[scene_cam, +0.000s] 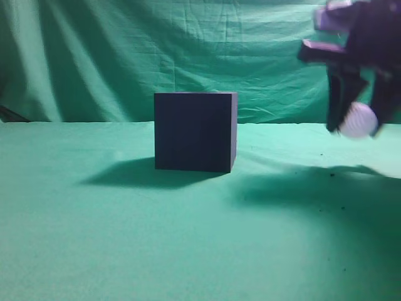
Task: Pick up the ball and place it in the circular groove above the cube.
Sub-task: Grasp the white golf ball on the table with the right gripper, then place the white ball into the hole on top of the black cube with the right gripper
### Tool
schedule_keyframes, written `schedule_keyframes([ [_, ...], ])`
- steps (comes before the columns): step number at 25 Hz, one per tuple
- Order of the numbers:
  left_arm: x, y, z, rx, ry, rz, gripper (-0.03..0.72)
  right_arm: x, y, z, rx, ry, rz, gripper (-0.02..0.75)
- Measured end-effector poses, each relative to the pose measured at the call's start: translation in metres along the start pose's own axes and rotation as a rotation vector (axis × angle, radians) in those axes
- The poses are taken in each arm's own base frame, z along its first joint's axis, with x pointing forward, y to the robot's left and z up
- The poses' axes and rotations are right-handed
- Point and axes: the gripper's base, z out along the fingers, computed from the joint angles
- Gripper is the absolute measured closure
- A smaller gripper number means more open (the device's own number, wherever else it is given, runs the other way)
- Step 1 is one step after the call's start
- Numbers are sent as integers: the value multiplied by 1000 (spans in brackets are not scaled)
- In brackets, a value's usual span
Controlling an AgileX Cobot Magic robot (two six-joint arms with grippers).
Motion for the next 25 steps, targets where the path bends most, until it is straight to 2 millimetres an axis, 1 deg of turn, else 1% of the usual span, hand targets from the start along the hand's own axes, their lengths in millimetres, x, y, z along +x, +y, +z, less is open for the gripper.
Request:
schedule_keyframes([
  [3,0,0,0,0,0,0,688,-14,27,-34,-49,-83,-94,428],
  [5,0,0,0,0,0,0,688,-21,53,-57,-93,-152,-177,428],
  [7,0,0,0,0,0,0,688,-23,78,-75,-136,-202,-242,428],
  [10,0,0,0,0,0,0,688,-19,112,-85,-187,-229,-342,428],
  [12,0,0,0,0,0,0,688,-18,127,-82,-204,-224,-395,428],
  [13,0,0,0,0,0,0,688,-18,132,-77,-207,-214,-409,428],
  [15,0,0,0,0,0,0,688,-19,138,-67,-206,-193,-421,428],
  [18,0,0,0,0,0,0,688,-21,142,-49,-205,-153,-414,428],
  [20,0,0,0,0,0,0,688,-21,143,-40,-205,-139,-410,428],
  [22,0,0,0,0,0,0,688,-22,144,-36,-205,-140,-407,428],
  [25,0,0,0,0,0,0,688,-23,145,-34,-208,-148,-414,428],
])
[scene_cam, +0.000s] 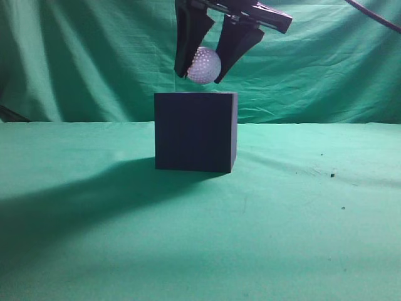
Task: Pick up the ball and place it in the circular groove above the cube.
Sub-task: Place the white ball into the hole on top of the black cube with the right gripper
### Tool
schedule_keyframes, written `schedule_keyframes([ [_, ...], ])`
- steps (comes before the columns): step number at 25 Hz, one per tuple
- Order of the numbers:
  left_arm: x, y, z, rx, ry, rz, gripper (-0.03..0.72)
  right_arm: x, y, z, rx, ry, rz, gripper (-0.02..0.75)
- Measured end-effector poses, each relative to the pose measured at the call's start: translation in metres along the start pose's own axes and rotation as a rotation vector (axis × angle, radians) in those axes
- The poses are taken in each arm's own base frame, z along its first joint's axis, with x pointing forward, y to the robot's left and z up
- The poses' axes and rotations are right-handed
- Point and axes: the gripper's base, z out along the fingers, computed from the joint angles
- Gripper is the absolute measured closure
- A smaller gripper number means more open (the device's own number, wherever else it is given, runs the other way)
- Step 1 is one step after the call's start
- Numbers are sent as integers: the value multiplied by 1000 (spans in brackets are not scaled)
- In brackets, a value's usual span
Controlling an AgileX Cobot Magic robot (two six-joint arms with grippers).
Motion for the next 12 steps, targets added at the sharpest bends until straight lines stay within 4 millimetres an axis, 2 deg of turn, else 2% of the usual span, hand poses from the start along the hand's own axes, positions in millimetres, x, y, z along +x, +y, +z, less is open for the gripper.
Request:
schedule_keyframes([
  [2,0,0,0,0,0,0,688,0,0,0,0,-4,-22,428],
  [3,0,0,0,0,0,0,688,0,0,0,0,-4,-33,356],
  [6,0,0,0,0,0,0,688,0,0,0,-1,-4,-64,218],
  [9,0,0,0,0,0,0,688,-1,1,0,-4,-7,-75,108],
  [12,0,0,0,0,0,0,688,-5,3,-7,-6,-24,-98,119],
])
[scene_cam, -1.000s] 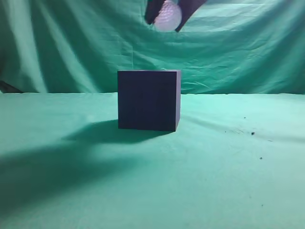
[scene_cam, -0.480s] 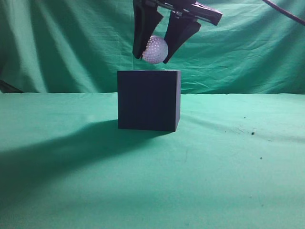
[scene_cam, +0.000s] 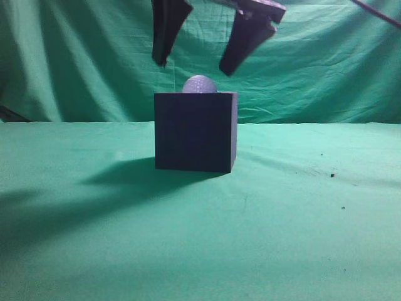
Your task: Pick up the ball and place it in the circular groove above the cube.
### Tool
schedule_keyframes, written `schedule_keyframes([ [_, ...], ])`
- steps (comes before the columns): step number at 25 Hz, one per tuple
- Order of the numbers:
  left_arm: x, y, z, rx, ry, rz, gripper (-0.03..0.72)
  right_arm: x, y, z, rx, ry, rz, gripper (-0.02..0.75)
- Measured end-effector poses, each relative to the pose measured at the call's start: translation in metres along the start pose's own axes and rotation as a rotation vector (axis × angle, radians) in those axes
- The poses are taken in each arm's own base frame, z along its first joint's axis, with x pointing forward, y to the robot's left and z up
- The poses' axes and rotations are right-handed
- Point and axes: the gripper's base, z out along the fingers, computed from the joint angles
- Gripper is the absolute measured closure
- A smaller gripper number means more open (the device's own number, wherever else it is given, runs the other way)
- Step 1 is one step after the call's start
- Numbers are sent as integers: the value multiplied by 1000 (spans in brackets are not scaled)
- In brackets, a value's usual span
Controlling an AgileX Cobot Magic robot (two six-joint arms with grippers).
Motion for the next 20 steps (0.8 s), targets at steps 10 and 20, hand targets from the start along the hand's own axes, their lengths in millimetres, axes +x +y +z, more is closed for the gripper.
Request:
schedule_keyframes([
  [10,0,0,0,0,0,0,688,-10,15,-114,-33,-41,-35,701],
  [20,0,0,0,0,0,0,688,35,21,-224,4,-78,31,738],
])
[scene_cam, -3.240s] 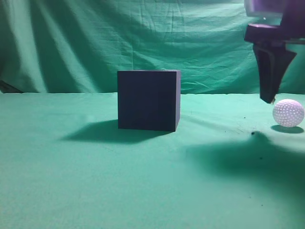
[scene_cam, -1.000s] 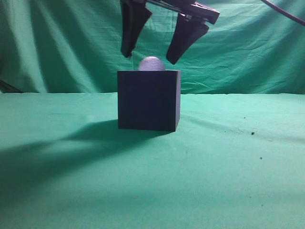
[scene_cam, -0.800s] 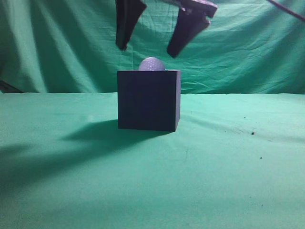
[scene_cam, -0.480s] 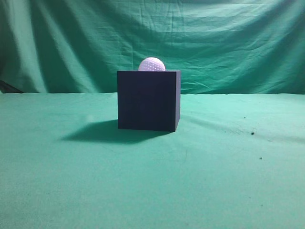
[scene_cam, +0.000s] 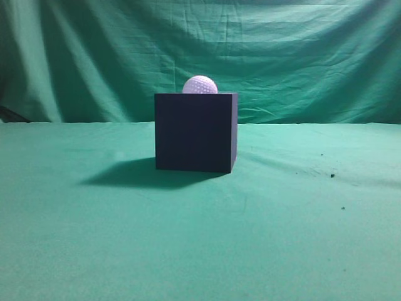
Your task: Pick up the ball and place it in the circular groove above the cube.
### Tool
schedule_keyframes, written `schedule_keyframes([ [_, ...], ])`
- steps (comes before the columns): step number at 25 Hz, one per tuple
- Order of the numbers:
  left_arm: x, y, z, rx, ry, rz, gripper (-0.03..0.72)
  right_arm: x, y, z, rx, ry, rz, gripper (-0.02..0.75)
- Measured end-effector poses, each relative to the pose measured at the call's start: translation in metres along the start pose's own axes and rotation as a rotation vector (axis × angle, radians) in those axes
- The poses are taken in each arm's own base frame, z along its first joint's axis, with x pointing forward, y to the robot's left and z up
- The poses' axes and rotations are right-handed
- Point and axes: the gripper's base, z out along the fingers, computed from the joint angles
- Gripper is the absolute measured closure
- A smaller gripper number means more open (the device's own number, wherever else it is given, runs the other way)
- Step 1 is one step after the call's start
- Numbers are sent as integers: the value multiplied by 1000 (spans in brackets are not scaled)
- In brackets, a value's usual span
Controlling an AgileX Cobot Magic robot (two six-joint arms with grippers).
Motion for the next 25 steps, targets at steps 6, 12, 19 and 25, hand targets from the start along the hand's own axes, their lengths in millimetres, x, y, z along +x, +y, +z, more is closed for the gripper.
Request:
schedule_keyframes([
  [6,0,0,0,0,0,0,688,52,-2,-37,16,-163,-6,738],
  [12,0,0,0,0,0,0,688,106,-5,-42,19,-300,-7,738],
  [19,0,0,0,0,0,0,688,154,-6,-45,-15,-409,7,738],
  [25,0,0,0,0,0,0,688,177,-4,-47,-32,-277,-24,738],
])
